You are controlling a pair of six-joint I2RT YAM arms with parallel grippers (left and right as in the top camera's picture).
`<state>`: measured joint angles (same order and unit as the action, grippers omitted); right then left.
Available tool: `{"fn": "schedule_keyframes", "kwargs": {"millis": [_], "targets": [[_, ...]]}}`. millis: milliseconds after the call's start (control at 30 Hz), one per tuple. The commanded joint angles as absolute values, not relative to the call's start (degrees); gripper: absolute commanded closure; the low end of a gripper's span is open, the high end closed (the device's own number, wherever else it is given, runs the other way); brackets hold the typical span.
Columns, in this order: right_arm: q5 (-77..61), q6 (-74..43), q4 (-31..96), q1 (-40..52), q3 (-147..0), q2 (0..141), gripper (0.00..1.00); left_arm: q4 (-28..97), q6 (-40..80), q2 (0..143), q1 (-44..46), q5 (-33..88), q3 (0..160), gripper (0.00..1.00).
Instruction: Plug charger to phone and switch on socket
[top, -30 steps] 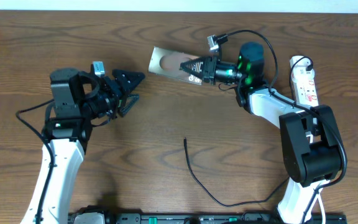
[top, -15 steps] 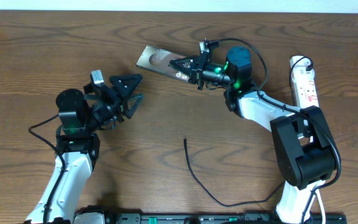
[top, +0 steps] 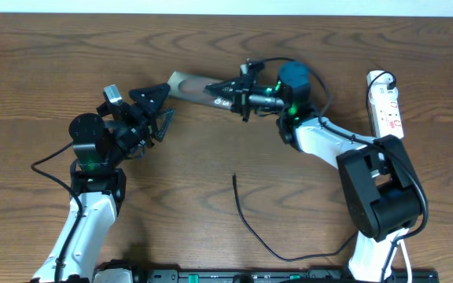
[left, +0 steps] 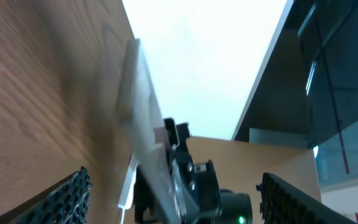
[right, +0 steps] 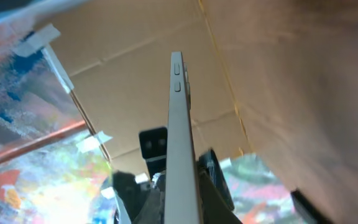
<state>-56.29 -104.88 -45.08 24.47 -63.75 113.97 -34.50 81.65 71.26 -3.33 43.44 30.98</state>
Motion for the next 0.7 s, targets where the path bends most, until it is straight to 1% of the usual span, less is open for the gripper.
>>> {"fn": "schedule_keyframes", "kwargs": {"millis": [0,267,533,667], "targets": [[-58.2,-109.1,-46.7,26.7,-64.4,113.5,0.99,-34.8,82.0,72.0,-3.6,41.4,31.0,0.17],[-57.4,-109.8,-51.5,29.6,-64.4,113.5,0.99,-34.9,82.0,74.2,-3.6,41.0,31.0,0.17],[-56.9,-109.6,-51.7,30.1,-64.4,113.5,0.99,-35.3,84.3,74.6,-3.6,38.7,31.0,0.17],[-55.7,-107.2,-51.7,30.5,-64.4,113.5,0.99,-35.2,84.8,74.6,-3.6,36.8,31.0,0.17]]}}
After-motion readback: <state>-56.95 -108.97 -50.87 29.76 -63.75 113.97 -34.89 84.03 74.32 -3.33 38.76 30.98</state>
